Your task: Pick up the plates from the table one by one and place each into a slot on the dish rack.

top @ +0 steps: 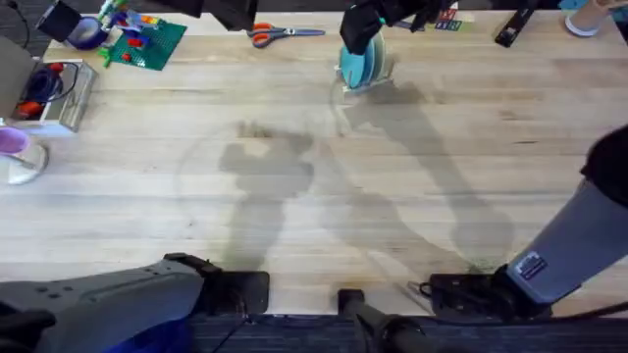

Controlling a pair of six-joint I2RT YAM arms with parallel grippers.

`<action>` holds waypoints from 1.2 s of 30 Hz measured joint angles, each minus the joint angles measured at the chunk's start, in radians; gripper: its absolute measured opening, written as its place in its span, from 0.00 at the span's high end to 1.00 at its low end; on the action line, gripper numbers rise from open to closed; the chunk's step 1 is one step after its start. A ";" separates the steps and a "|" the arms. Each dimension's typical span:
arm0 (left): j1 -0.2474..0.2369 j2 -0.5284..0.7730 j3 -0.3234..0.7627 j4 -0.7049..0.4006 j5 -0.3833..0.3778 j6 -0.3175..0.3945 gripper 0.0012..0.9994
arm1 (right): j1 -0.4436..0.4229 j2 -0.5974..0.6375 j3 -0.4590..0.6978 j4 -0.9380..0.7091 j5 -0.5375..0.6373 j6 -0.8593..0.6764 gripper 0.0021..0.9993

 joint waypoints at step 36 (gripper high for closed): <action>0.000 0.000 0.000 -0.008 0.000 0.000 0.01 | 0.000 -0.364 -0.161 -0.239 0.112 0.138 0.01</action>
